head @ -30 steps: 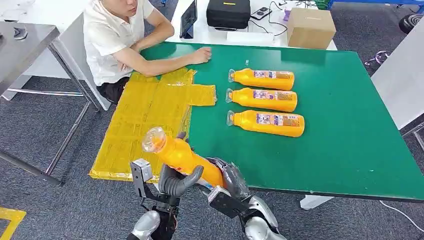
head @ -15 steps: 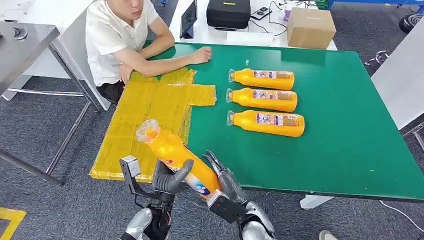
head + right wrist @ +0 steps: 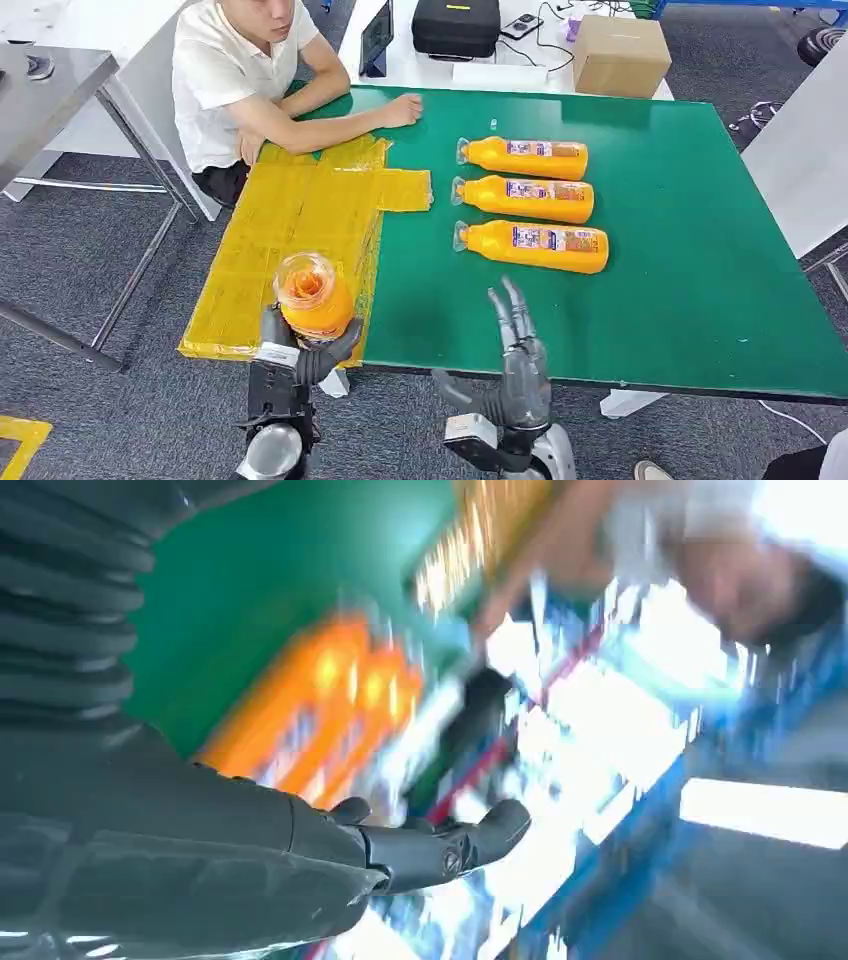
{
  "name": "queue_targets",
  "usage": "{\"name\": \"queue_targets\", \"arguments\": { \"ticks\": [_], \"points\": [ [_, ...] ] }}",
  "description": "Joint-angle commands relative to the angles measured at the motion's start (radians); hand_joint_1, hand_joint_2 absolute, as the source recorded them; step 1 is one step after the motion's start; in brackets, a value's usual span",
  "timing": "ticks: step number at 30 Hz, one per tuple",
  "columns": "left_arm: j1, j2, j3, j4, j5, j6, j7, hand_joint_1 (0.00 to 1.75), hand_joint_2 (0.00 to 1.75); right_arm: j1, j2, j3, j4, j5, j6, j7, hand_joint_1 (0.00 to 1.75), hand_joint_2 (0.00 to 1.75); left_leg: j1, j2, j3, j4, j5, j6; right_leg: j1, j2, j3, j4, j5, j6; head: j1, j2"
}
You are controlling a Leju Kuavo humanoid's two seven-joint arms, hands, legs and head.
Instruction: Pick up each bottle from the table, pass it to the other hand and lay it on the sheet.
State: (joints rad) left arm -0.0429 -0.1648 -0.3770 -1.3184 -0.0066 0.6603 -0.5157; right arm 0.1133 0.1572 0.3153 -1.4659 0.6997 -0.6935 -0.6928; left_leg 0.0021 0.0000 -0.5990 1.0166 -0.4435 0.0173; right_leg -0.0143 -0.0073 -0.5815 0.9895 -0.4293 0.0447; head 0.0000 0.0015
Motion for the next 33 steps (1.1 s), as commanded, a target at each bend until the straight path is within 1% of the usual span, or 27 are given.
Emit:
{"name": "queue_targets", "arguments": {
  "ticks": [1, 2, 3, 5, 7, 9, 11, 12, 13, 14, 16, 17, 22, 24, 25, 26, 27, 28, 30, 32, 33],
  "points": [
    [-0.05, 0.109, 0.073, -0.006, -0.376, 0.028, 0.148, 1.75, 1.75, 0.031, 0.074, -0.159, -0.273, -0.066, -0.005, -0.005, 0.0, 1.75, 0.001, 0.001, 0.003, 0.0, -0.001, -0.002, 0.001, 0.001, 0.002, 0.001, -0.001, -0.003, 0.0, 0.0],
    [-0.055, 0.115, 0.072, -0.001, -0.432, 0.012, 0.183, 1.75, 1.75, 0.028, 0.066, -0.145, -0.266, -0.078, -0.005, -0.005, 0.0, 1.75, 0.001, 0.002, 0.004, 0.0, -0.001, -0.002, 0.001, 0.003, 0.003, 0.0, 0.0, -0.003, 0.0, 0.0],
    [-0.055, 0.115, 0.072, -0.001, -0.432, 0.012, 0.183, 1.75, 1.75, 0.028, 0.066, -0.145, -0.266, -0.078, -0.005, -0.005, 0.0, 1.75, 0.0, 0.001, 0.002, -0.001, 0.0, -0.001, 0.0, 0.002, 0.001, 0.0, 0.0, -0.002, 0.0, 0.0],
    [-0.109, 0.149, 0.072, 0.072, -0.629, -0.065, 0.263, 1.75, 1.75, 0.005, 0.042, -0.102, -0.207, -0.114, -0.005, -0.005, 0.0, 1.75, 0.001, 0.001, 0.003, -0.001, 0.0, -0.001, 0.001, 0.001, 0.002, -0.001, 0.0, -0.002, 0.0, 0.0],
    [-0.181, 0.15, 0.079, 0.18, -0.738, -0.143, 0.316, 1.75, 1.75, -0.016, 0.011, -0.062, -0.149, -0.187, -0.005, -0.005, 0.0, 1.75, 0.001, 0.0, 0.003, -0.002, 0.001, -0.001, 0.001, 0.0, 0.003, -0.001, 0.0, -0.002, 0.0, 0.0],
    [-0.229, 0.148, 0.078, 0.254, -0.777, -0.179, 0.33, 1.75, 1.75, -0.026, 0.006, -0.056, -0.135, -0.204, -0.005, -0.005, 0.0, 1.75, 0.001, 0.0, 0.003, -0.002, 0.001, -0.001, 0.0, -0.001, 0.003, -0.002, 0.001, -0.002, 0.0, 0.0],
    [-0.315, 0.163, 0.019, 0.397, -0.941, -0.223, 0.352, 1.75, 1.75, -0.036, -0.007, -0.039, -0.107, -0.267, -0.005, -0.005, 0.0, 1.75, 0.001, 0.0, 0.004, -0.002, 0.001, -0.001, 0.0, 0.0, 0.004, -0.002, 0.001, -0.002, 0.0, 0.0],
    [-0.315, 0.163, 0.019, 0.397, -0.941, -0.223, 0.352, 1.75, 1.75, -0.036, -0.007, -0.039, -0.107, -0.267, -0.005, -0.005, 0.0, 1.75, 0.001, -0.001, 0.005, -0.003, 0.002, -0.002, 0.001, -0.001, 0.006, -0.003, 0.001, -0.002, 0.0, 0.0],
    [-0.369, 0.169, -0.024, 0.493, -1.052, -0.227, 0.385, 1.75, 1.75, -0.048, -0.021, -0.024, -0.081, -0.316, -0.005, -0.005, 0.0, 1.75, 0.001, -0.001, 0.004, -0.002, 0.002, -0.001, 0.001, -0.001, 0.005, -0.002, 0.001, -0.002, 0.0, 0.0],
    [-0.394, 0.161, -0.034, 0.541, -1.073, -0.254, 0.392, 1.75, 1.75, -0.058, -0.035, -0.008, -0.061, -0.343, -0.005, -0.005, 0.0, 1.75, 0.001, -0.001, 0.004, -0.002, 0.001, -0.001, 0.0, -0.001, 0.004, -0.002, 0.0, -0.002, 0.0, 0.0],
    [-0.404, 0.149, -0.028, 0.566, -1.06, -0.264, 0.381, 1.75, 1.75, -0.063, -0.038, -0.006, -0.05, -0.344, -0.005, -0.005, 0.0, 1.75, 0.002, -0.003, 0.006, -0.003, 0.002, -0.001, 0.001, -0.003, 0.007, -0.003, 0.001, -0.003, 0.0, 0.0],
    [-0.429, 0.143, -0.055, 0.614, -1.1, -0.265, 0.38, 1.75, 1.75, -0.067, -0.043, 0.0, -0.039, -0.347, -0.005, -0.005, 0.0, 1.75, 0.001, 0.0, 0.005, -0.002, 0.001, -0.001, 0.001, 0.0, 0.005, -0.002, 0.001, -0.002, 0.0, 0.0],
    [-0.463, 0.103, -0.034, 0.68, -1.048, -0.316, 0.364, 1.75, 1.75, -0.077, -0.051, 0.021, -0.026, -0.383, -0.005, -0.005, 0.0, 1.75, 0.001, -0.001, 0.005, -0.001, 0.001, -0.001, 0.001, 0.0, 0.006, -0.002, 0.0, -0.002, 0.0, 0.0],
    [-0.471, 0.097, -0.03, 0.692, -1.034, -0.335, 0.362, 1.75, 1.75, -0.079, -0.053, 0.029, -0.02, -0.4, -0.005, -0.005, 0.0, 1.75, 0.001, -0.001, 0.005, -0.001, 0.001, -0.001, 0.001, -0.001, 0.006, -0.002, 0.0, -0.002, 0.0, 0.0],
    [-0.476, 0.097, -0.032, 0.697, -1.033, -0.343, 0.362, 1.48, 1.75, -0.08, -0.053, 0.033, -0.016, -0.405, -0.004, -0.005, 0.0, 1.75, 0.001, 0.0, 0.004, -0.001, 0.001, -0.001, 0.0, 0.0, 0.005, -0.001, 0.0, -0.001, 0.0, 0.0],
    [-0.484, 0.097, -0.031, 0.707, -1.019, -0.365, 0.352, 0.07, 1.75, -0.084, -0.057, 0.041, -0.007, -0.411, -0.005, -0.005, 0.0, 1.75, 0.001, 0.001, 0.005, -0.002, 0.001, -0.001, 0.001, 0.001, 0.006, -0.002, 0.0, -0.002, 0.0, 0.0],
    [-0.492, 0.093, -0.015, 0.719, -0.986, -0.391, 0.34, 0.0, 1.75, -0.088, -0.061, 0.049, 0.002, -0.416, -0.002, -0.005, 0.0, 1.75, 0.001, 0.001, 0.005, -0.002, 0.001, -0.001, 0.0, 0.001, 0.005, -0.002, 0.001, -0.002, 0.0, 0.0],
    [-0.503, 0.089, 0.01, 0.736, -0.94, -0.436, 0.329, 0.0, 1.75, -0.094, -0.062, 0.054, 0.009, -0.418, -0.004, -0.005, 0.0, 1.75, 0.001, 0.001, 0.003, -0.001, 0.001, -0.001, 0.0, 0.001, 0.004, -0.001, 0.001, -0.001, 0.0, 0.0],
    [-0.521, 0.087, 0.027, 0.758, -0.896, -0.482, 0.315, 0.0, 1.75, -0.101, -0.065, 0.062, 0.016, -0.424, -0.005, -0.005, 0.0, 1.75, 0.001, 0.001, 0.004, -0.001, 0.001, -0.001, 0.001, 0.001, 0.004, -0.001, 0.001, -0.001, 0.0, 0.0],
    [-0.543, 0.082, 0.065, 0.784, -0.82, -0.561, 0.292, 0.0, 1.75, -0.108, -0.066, 0.059, 0.021, -0.428, -0.005, -0.005, 0.0, 1.75, 0.001, 0.002, 0.005, -0.001, 0.001, -0.001, 0.0, 0.002, 0.005, -0.001, 0.001, -0.001, 0.0, 0.0],
    [-0.543, 0.082, 0.065, 0.784, -0.82, -0.561, 0.292, 0.0, 1.75, -0.108, -0.066, 0.059, 0.021, -0.428, -0.005, -0.005, 0.0, 1.75, 0.001, 0.002, 0.006, -0.002, 0.001, -0.001, 0.001, 0.002, 0.006, -0.002, 0.001, -0.002, 0.0, 0.0]
  ]
}}
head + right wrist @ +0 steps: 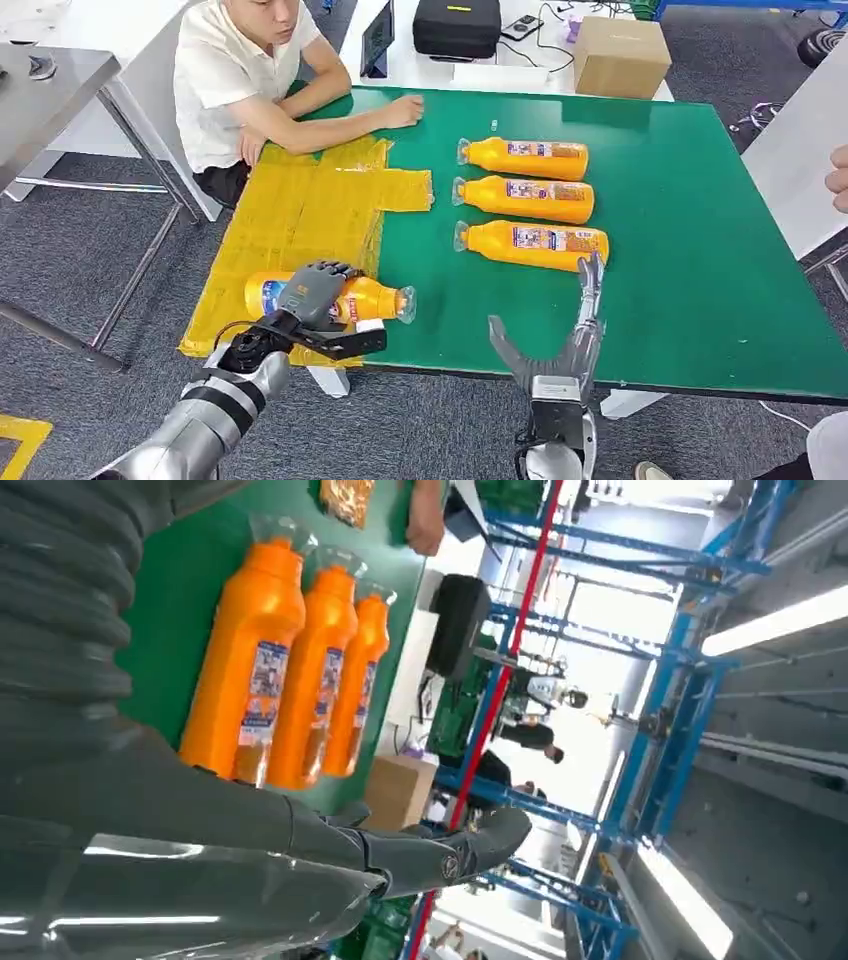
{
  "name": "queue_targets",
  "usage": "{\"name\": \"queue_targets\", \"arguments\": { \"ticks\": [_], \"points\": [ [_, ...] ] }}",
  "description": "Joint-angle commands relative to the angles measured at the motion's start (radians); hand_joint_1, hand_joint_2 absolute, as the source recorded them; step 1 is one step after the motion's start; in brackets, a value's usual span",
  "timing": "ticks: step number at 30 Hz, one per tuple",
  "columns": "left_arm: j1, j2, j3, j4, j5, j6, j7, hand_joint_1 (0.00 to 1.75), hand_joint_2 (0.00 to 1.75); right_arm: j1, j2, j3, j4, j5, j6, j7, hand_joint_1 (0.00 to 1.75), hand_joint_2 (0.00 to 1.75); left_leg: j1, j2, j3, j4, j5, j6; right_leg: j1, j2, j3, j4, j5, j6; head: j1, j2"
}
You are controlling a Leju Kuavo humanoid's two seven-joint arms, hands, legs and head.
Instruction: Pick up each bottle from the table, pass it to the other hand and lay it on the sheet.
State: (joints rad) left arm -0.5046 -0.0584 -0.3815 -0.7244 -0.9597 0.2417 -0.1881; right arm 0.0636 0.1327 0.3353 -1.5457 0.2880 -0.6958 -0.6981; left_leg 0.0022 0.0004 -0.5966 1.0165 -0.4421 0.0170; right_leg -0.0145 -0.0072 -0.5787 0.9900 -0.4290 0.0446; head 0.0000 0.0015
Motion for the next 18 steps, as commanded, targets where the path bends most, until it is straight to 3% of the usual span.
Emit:
{"name": "queue_targets", "arguments": {
  "ticks": [1, 2, 10, 12, 18],
  "points": [
    [-0.094, -0.021, 0.076, 0.207, 0.166, -0.212, -0.053, 0.0, 1.75, -0.062, -0.044, 0.045, 0.101, -0.023, -0.002, 0.0, 0.0, 1.75, 0.001, 0.002, 0.003, -0.001, 0.0, -0.001, 0.001, 0.002, 0.003, -0.002, 0.001, -0.001, 0.0, 0.0],
    [-0.101, -0.012, 0.079, 0.219, 0.193, -0.27, -0.072, 0.0, 1.75, -0.069, -0.047, 0.05, 0.11, -0.031, -0.002, 0.0, 0.0, 1.75, 0.0, 0.002, 0.004, -0.001, 0.0, -0.001, 0.0, 0.002, 0.003, -0.001, 0.0, -0.001, 0.0, 0.0],
    [-0.1, -0.004, 0.079, 0.222, 0.196, -0.275, -0.077, 0.0, 1.75, -0.072, -0.046, 0.05, 0.114, -0.032, -0.002, 0.0, 0.0, 1.75, 0.001, 0.002, 0.008, -0.002, 0.0, -0.001, 0.001, 0.003, 0.007, -0.003, 0.001, -0.002, 0.0, 0.0],
    [-0.11, 0.012, 0.066, 0.247, 0.225, -0.361, -0.092, 0.0, 1.75, -0.084, -0.047, 0.058, 0.132, -0.047, -0.002, 0.0, 0.0, 1.75, 0.0, 0.002, 0.007, -0.001, 0.0, -0.001, 0.001, 0.003, 0.006, -0.001, 0.001, -0.001, 0.0, 0.0],
    [-0.102, 0.023, 0.055, 0.252, 0.26, -0.392, -0.139, 0.0, 1.75, -0.093, -0.042, 0.048, 0.155, -0.049, -0.002, 0.0, 0.0, 1.75, 0.0, 0.004, 0.009, -0.003, 0.0, -0.001, 0.0, 0.005, 0.008, -0.002, 0.001, -0.001, 0.0, 0.0]
  ]
}}
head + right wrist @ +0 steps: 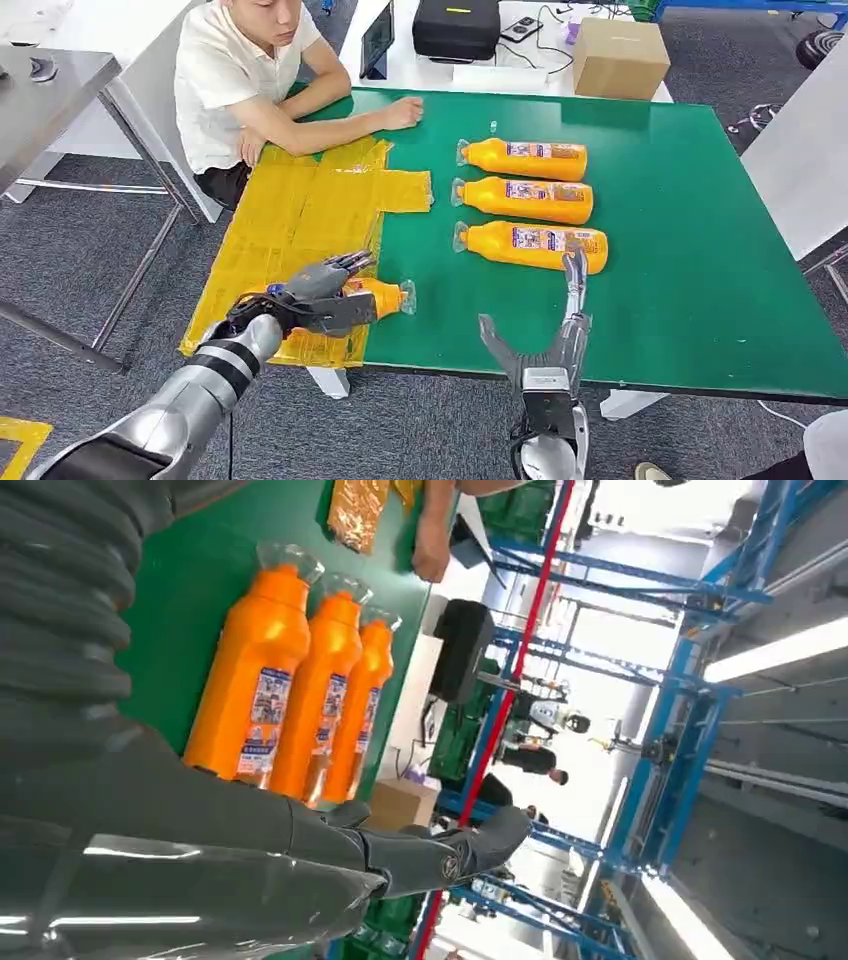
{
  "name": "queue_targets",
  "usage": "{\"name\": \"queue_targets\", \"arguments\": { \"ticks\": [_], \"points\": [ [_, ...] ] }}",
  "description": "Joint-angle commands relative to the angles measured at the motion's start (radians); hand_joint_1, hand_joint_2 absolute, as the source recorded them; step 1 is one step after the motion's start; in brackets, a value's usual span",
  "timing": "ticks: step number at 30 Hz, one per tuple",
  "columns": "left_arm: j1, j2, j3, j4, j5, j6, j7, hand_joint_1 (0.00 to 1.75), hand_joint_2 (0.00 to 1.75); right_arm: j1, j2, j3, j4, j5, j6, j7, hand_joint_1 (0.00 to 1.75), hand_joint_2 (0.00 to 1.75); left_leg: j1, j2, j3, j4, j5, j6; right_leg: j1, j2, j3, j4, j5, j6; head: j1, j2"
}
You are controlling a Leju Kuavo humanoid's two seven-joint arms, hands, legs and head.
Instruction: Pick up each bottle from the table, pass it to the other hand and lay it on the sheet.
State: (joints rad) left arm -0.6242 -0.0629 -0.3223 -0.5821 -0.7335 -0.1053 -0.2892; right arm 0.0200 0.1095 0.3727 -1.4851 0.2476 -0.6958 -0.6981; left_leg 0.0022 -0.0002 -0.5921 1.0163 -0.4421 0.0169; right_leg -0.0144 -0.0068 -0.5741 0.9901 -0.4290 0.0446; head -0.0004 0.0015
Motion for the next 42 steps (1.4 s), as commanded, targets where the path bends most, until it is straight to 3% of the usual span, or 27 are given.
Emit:
{"name": "queue_targets", "arguments": {
  "ticks": [1, 5, 8, 12, 17, 29, 32, 33, 35, 37, 38, 39, 41, 42],
  "points": [
    [0.017, 0.029, -0.01, 0.101, 0.036, -0.042, -0.042, 0.0, 1.75, -0.049, -0.019, 0.01, 0.098, -0.01, -0.002, 0.0, 0.0, 1.75, 0.001, 0.005, 0.005, -0.003, 0.0, -0.001, 0.001, 0.005, 0.004, -0.003, 0.002, -0.002, 0.0, 0.0],
    [0.037, 0.008, -0.022, 0.013, 0.047, 0.071, -0.069, 0.0, 1.75, -0.036, -0.014, -0.01, 0.086, 0.008, -0.002, 0.0, 0.0, 1.75, 0.0, 0.003, 0.004, -0.002, 0.0, -0.001, 0.0, 0.003, 0.003, -0.002, 0.001, -0.001, 0.0, 0.0],
    [0.113, -0.025, -0.019, -0.177, 0.098, 0.201, -0.144, 0.0, 1.75, 0.002, -0.012, -0.036, 0.067, 0.028, -0.002, 0.0, 0.0, 1.75, 0.0, 0.0, 0.003, -0.002, 0.0, 0.0, 0.0, 0.0, 0.003, -0.002, 0.0, -0.001, 0.0, 0.0],
    [0.198, -0.038, -0.099, -0.462, 0.15, 0.247, -0.147, 0.0, 1.75, 0.011, -0.017, -0.035, 0.052, 0.047, -0.002, 0.0, 0.0, 1.75, 0.001, -0.002, -0.001, 0.001, 0.0, 0.0, 0.001, -0.003, -0.001, 0.0, -0.001, -0.001, 0.001, 0.0],
    [0.187, -0.028, -0.169, -0.488, 0.084, 0.379, -0.18, 0.0, 1.75, 0.005, -0.009, -0.044, 0.05, 0.07, -0.002, 0.0, 0.0, 1.75, 0.0, -0.001, -0.004, 0.001, 0.0, 0.0, 0.0, -0.001, -0.004, 0.0, 0.0, -0.001, 0.0, 0.0],
    [0.201, -0.019, -0.229, -0.552, 0.204, 0.273, -0.178, 0.0, 1.75, 0.022, -0.013, -0.078, 0.023, 0.093, -0.002, 0.0, 0.0, 1.75, 0.0, 0.0, -0.002, 0.0, -0.001, -0.001, 0.0, -0.001, -0.002, -0.001, -0.001, -0.002, 0.0, 0.0],
    [0.226, -0.032, -0.237, -0.601, 0.248, 0.263, -0.181, 0.0, 1.75, 0.021, -0.005, -0.116, 0.069, 0.171, -0.002, 0.0, 0.0, 1.75, 0.0, 0.0, -0.002, 0.0, -0.001, -0.001, 0.0, 0.0, -0.002, -0.002, 0.0, -0.001, 0.0, 0.0],
    [0.257, -0.05, -0.222, -0.642, 0.301, 0.268, -0.183, 0.0, 1.75, -0.009, -0.015, -0.126, 0.194, 0.218, 0.001, 0.0, 0.0, 1.75, 0.0, 0.0, -0.003, 0.0, 0.0, 0.0, 0.0, -0.001, -0.003, -0.001, 0.0, -0.001, 0.0, 0.0],
    [0.281, -0.061, -0.232, -0.679, 0.332, 0.27, -0.177, 0.0, 1.75, -0.022, -0.024, -0.147, 0.226, 0.245, -0.002, 0.0, 0.0, 1.75, 0.001, 0.0, -0.001, -0.001, 0.0, 0.0, 0.0, 0.0, -0.001, -0.003, 0.0, -0.001, 0.0, 0.0],
    [0.378, -0.166, -0.166, -0.743, 0.576, 0.297, -0.154, 0.0, 1.75, -0.038, -0.026, -0.266, 0.259, 0.515, -0.002, 0.09, 0.0, 1.75, 0.001, 0.001, -0.001, -0.001, -0.001, 0.0, 0.0, 0.0, 0.0, -0.004, 0.0, -0.001, 0.0, 0.0],
    [0.392, -0.172, -0.2, -0.752, 0.592, 0.337, -0.157, 0.0, 1.75, -0.045, -0.029, -0.292, 0.274, 0.537, -0.002, 0.067, 0.0, 1.75, 0.0, 0.0, -0.003, -0.001, 0.0, 0.0, -0.001, -0.001, -0.003, -0.002, 0.0, 0.0, 0.0, 0.0],
    [0.413, -0.192, -0.229, -0.757, 0.65, 0.4, -0.175, 0.0, 1.75, -0.068, -0.009, -0.399, 0.288, 0.666, -0.002, 0.069, 0.0, 1.75, -0.001, -0.002, -0.003, -0.001, 0.0, 0.001, -0.001, -0.002, -0.002, -0.002, 0.0, 0.0, 0.0, 0.0],
    [0.416, -0.187, -0.259, -0.754, 0.661, 0.428, -0.178, 0.0, 1.75, -0.093, -0.026, -0.405, 0.32, 0.643, -0.002, 0.055, 0.0, 1.75, -0.001, -0.001, -0.004, 0.0, 0.0, 0.001, -0.002, -0.002, -0.003, -0.002, 0.0, 0.0, 0.0, 0.0],
    [0.426, -0.196, -0.272, -0.74, 0.691, 0.527, -0.207, 0.0, 1.75, -0.117, -0.026, -0.475, 0.333, 0.772, -0.002, 0.116, 0.0, 1.75, -0.001, -0.001, -0.002, -0.001, -0.001, 0.001, -0.002, -0.001, -0.001, -0.003, 0.0, -0.001, 0.0, 0.0]
  ]
}}
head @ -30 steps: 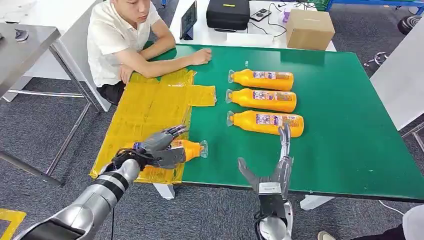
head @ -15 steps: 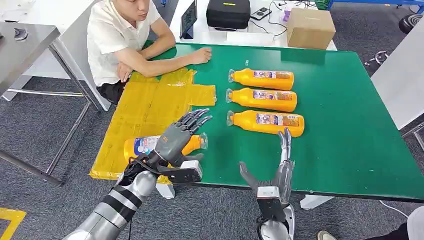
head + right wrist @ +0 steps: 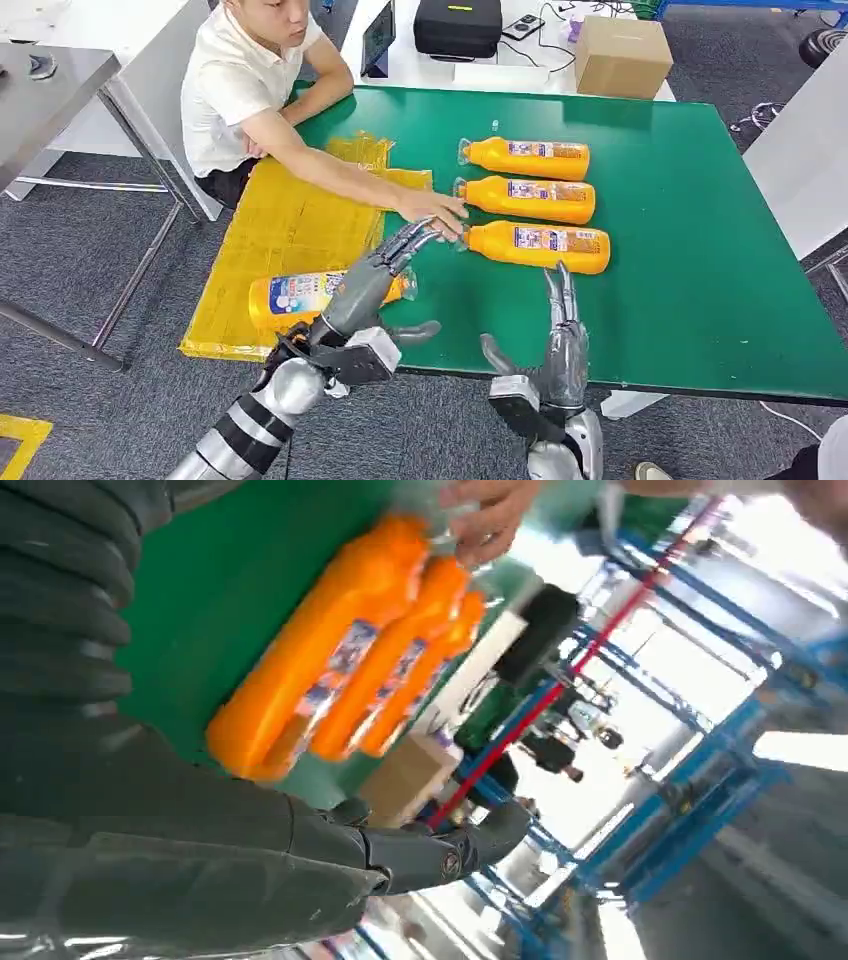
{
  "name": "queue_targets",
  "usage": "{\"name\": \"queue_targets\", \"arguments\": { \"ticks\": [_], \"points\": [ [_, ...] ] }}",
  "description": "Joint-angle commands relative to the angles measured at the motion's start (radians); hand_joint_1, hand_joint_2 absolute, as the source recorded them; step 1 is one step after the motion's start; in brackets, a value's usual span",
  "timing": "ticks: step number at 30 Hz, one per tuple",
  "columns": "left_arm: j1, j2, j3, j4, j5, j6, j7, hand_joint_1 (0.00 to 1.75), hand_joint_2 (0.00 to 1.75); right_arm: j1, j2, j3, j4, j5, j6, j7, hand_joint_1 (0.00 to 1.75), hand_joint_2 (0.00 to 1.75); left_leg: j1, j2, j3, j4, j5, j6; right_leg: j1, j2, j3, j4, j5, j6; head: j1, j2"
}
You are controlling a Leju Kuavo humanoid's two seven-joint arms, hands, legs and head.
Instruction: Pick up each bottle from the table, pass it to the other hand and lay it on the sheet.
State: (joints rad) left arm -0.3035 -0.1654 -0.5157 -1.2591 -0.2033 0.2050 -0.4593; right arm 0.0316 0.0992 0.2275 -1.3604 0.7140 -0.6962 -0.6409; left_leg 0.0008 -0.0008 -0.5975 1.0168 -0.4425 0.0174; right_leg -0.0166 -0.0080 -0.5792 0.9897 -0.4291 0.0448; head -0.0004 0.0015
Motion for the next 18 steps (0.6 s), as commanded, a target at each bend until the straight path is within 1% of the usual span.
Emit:
{"name": "queue_targets", "arguments": {
  "ticks": [1, 3, 4, 7, 8, 10, 11, 12, 13, 15, 16, 18],
  "points": [
    [0.109, -0.09, -0.1, -0.049, 0.181, 0.251, -0.04, 0.0, 1.75, -0.151, -0.036, -0.345, 0.235, 0.356, -0.002, 0.096, 0.0, 1.75, 0.0, -0.001, 0.003, -0.001, 0.0, 0.0, 0.0, 0.0, 0.003, -0.002, 0.0, -0.001, 0.0, 0.0],
    [0.115, -0.08, -0.125, -0.032, 0.215, 0.272, -0.044, 0.0, 1.75, -0.175, -0.056, -0.363, 0.265, 0.365, -0.002, 0.098, 0.0, 1.75, 0.0, -0.002, 0.003, -0.001, 0.0, 0.0, 0.0, -0.001, 0.004, -0.003, 0.001, -0.001, 0.0, 0.0],
    [0.126, -0.074, -0.137, -0.024, 0.224, 0.285, -0.041, 0.0, 1.75, -0.188, -0.072, -0.371, 0.289, 0.417, -0.002, 0.136, 0.0, 1.75, -0.001, -0.001, 0.002, -0.001, 0.0, 0.0, -0.001, -0.001, 0.003, -0.002, 0.001, -0.001, 0.0, 0.0],
    [0.129, -0.047, -0.185, -0.017, 0.215, 0.309, -0.042, 0.0, 1.75, -0.22, -0.087, -0.371, 0.35, 0.412, -0.002, 0.141, 0.0, 1.75, -0.001, 0.0, 0.003, -0.001, 0.0, 0.0, -0.001, 0.0, 0.003, -0.002, 0.001, -0.001, 0.0, 0.0],
    [0.129, -0.047, -0.185, -0.017, 0.215, 0.309, -0.042, 0.0, 1.75, -0.22, -0.087, -0.371, 0.35, 0.412, -0.002, 0.141, 0.0, 1.75, 0.0, 0.0, 0.003, -0.001, 0.0, -0.001, 0.0, 0.001, 0.004, -0.003, 0.001, -0.001, 0.0, 0.0],
    [0.131, -0.038, -0.196, -0.032, 0.232, 0.308, -0.034, 0.0, 1.75, -0.242, -0.095, -0.356, 0.407, 0.416, -0.002, 0.155, 0.0, 1.75, 0.0, 0.001, 0.004, -0.001, -0.001, -0.001, 0.001, 0.002, 0.004, -0.003, 0.0, -0.002, 0.0, 0.0],
    [0.134, -0.036, -0.197, -0.041, 0.212, 0.34, -0.058, 0.0, 1.75, -0.251, -0.104, -0.334, 0.444, 0.393, -0.002, 0.158, 0.0, 1.75, 0.0, 0.0, 0.004, -0.002, -0.001, -0.001, 0.0, 0.001, 0.004, -0.003, 0.001, -0.001, 0.0, 0.0],
    [0.133, -0.036, -0.195, -0.052, 0.197, 0.369, -0.068, 0.0, 1.75, -0.272, -0.117, -0.315, 0.486, 0.383, -0.002, 0.185, 0.0, 1.75, 0.0, 0.002, 0.004, -0.002, -0.001, -0.001, 0.001, 0.003, 0.004, -0.003, 0.001, -0.002, 0.0, 0.0],
    [0.13, -0.035, -0.195, -0.06, 0.201, 0.369, -0.065, 0.0, 1.75, -0.284, -0.126, -0.304, 0.512, 0.385, -0.002, 0.207, 0.0, 1.75, 0.0, 0.001, 0.006, -0.003, -0.001, -0.001, 0.001, 0.002, 0.006, -0.004, 0.001, -0.002, 0.0, 0.0],
    [0.125, -0.036, -0.195, -0.07, 0.213, 0.364, -0.055, 0.0, 1.75, -0.3, -0.134, -0.299, 0.546, 0.375, -0.002, 0.219, 0.0, 1.75, 0.0, 0.002, 0.004, -0.001, -0.001, -0.001, 0.001, 0.003, 0.004, -0.003, 0.001, -0.002, 0.0, 0.0],
    [0.122, -0.035, -0.201, -0.074, 0.222, 0.355, -0.048, 0.0, 1.75, -0.319, -0.144, -0.289, 0.583, 0.383, -0.002, 0.242, 0.0, 1.75, -0.001, 0.001, 0.002, -0.001, 0.0, -0.001, 0.001, 0.002, 0.002, -0.002, 0.001, -0.001, 0.0, 0.0],
    [0.118, -0.034, -0.209, -0.078, 0.223, 0.352, -0.047, 0.0, 1.75, -0.339, -0.154, -0.281, 0.626, 0.389, -0.002, 0.259, 0.0, 1.75, -0.001, 0.001, 0.002, -0.001, 0.0, -0.001, 0.001, 0.002, 0.002, -0.002, 0.001, -0.001, 0.0, 0.0]
  ]
}}
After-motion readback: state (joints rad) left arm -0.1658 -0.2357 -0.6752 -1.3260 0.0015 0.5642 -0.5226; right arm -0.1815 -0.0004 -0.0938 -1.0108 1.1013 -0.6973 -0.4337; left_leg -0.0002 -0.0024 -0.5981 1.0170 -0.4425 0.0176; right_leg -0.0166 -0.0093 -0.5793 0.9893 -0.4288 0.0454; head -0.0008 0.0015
